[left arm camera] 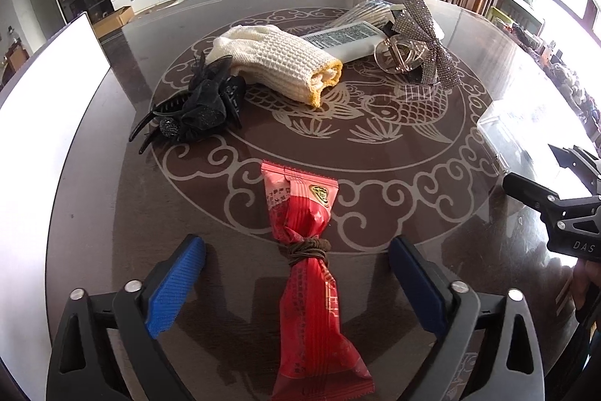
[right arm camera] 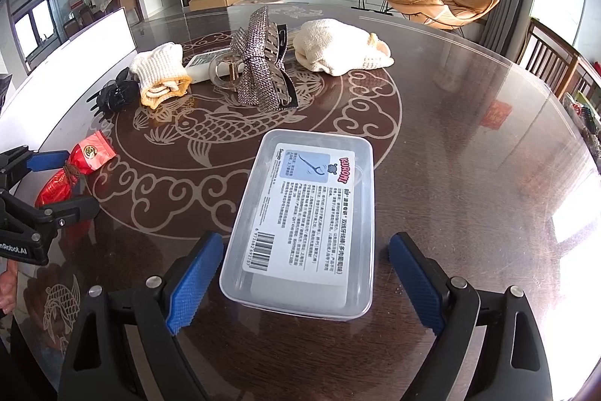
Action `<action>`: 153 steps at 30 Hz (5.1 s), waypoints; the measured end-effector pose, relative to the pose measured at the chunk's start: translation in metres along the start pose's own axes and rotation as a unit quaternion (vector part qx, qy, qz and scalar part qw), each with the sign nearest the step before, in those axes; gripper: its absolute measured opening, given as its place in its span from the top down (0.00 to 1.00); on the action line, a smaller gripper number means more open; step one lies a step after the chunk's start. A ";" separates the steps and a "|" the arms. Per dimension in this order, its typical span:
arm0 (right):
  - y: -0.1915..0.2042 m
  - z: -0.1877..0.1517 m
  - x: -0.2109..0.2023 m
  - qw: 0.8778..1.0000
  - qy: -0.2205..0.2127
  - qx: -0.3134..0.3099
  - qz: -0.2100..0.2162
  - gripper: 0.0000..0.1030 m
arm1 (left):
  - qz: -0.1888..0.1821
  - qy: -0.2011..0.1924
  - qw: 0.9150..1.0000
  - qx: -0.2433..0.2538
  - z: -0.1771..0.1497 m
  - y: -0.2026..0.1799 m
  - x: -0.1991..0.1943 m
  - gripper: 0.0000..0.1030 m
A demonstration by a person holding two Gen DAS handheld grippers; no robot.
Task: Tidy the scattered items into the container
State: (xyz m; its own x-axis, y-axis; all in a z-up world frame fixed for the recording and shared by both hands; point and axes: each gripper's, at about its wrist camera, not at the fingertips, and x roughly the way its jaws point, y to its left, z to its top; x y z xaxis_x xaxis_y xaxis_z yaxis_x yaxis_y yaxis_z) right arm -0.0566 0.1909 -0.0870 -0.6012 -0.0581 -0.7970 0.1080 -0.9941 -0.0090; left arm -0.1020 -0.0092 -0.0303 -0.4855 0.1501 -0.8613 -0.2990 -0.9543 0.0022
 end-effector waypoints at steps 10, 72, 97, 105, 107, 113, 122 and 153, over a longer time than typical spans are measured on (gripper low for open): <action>-0.007 -0.013 -0.046 0.998 -0.038 0.031 0.049 0.39 | -0.017 -0.044 0.997 -0.064 -0.030 0.012 -0.047 0.81; 0.416 0.135 -0.033 0.930 -0.115 -0.286 0.199 0.17 | 0.161 -0.143 0.885 -0.412 -0.130 0.328 -0.199 0.00; 0.016 -0.018 -0.068 0.995 -0.098 0.009 -0.029 0.17 | -0.031 -0.155 0.985 -0.065 -0.021 -0.006 -0.140 0.00; -0.008 -0.034 -0.055 0.997 -0.060 0.037 -0.035 0.17 | -0.058 -0.076 0.995 -0.019 -0.035 -0.048 -0.048 0.00; -0.007 -0.032 -0.047 0.997 -0.052 0.040 -0.029 0.17 | -0.058 -0.069 0.996 -0.019 -0.037 -0.047 -0.038 0.00; -0.001 -0.026 -0.024 0.998 -0.014 0.048 -0.025 0.17 | -0.053 -0.046 0.997 -0.025 -0.039 -0.039 -0.015 0.00; 0.004 -0.026 -0.018 0.999 -0.001 0.042 -0.033 0.17 | -0.056 -0.047 0.997 -0.024 -0.035 -0.039 -0.017 0.00; 0.007 -0.031 -0.018 0.999 -0.008 0.041 -0.028 0.10 | -0.010 -0.030 0.999 0.010 -0.035 -0.052 -0.013 0.00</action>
State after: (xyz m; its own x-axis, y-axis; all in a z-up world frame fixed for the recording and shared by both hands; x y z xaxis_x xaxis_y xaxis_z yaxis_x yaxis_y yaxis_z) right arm -0.0201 0.1881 -0.0916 -0.6173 -0.0025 -0.7867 0.0095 -0.9999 -0.0042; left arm -0.0518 0.0291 -0.0368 -0.5279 0.1843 -0.8291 -0.3256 -0.9455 -0.0029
